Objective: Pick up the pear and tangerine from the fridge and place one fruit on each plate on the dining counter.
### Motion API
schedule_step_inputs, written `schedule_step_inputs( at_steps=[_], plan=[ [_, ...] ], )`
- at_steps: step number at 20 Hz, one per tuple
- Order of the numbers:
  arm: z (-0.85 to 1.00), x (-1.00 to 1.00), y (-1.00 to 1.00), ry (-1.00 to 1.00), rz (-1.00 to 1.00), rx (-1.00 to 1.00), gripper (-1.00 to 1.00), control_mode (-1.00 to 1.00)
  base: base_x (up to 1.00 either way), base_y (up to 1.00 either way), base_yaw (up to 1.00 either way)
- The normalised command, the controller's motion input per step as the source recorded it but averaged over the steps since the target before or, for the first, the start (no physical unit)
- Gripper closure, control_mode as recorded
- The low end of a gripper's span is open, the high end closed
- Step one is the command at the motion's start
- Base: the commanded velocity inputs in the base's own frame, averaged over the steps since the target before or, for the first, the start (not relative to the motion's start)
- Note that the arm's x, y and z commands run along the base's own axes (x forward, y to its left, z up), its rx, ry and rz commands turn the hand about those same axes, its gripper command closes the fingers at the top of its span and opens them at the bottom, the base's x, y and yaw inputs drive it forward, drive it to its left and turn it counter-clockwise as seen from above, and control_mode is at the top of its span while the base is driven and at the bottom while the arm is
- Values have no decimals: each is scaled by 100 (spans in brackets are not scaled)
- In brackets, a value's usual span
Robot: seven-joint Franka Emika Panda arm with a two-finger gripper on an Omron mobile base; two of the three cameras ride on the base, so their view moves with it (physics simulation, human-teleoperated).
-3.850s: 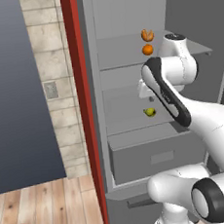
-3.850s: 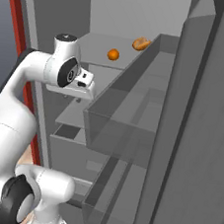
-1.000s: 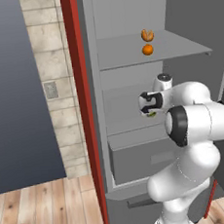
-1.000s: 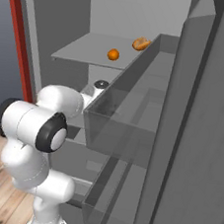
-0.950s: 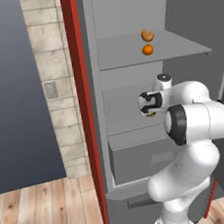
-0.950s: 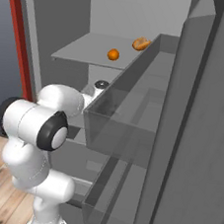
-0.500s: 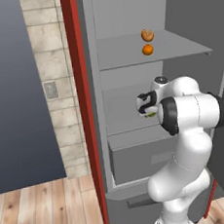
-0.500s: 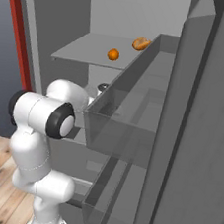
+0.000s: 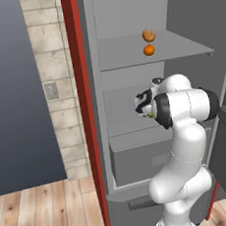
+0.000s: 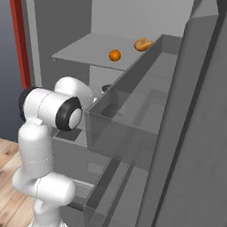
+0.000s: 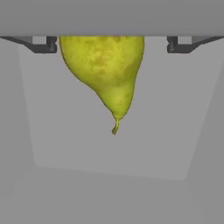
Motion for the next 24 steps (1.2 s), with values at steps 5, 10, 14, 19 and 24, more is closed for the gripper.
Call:
schedule_step_inputs(
  at_steps=[5,10,14,19,24],
  plan=[
    [-11,14,-2,0,0,0,-100,-100,0,0,0],
    [-20,0,-5,0,0,0,-100,-100,0,0,0],
    [-17,6,0,-1,1,-1,100,-100,0,0,0],
    [-10,-6,-2,-2,3,0,100,-100,0,0,0],
    [15,-64,2,-2,2,2,100,-100,0,0,0]
  ],
)
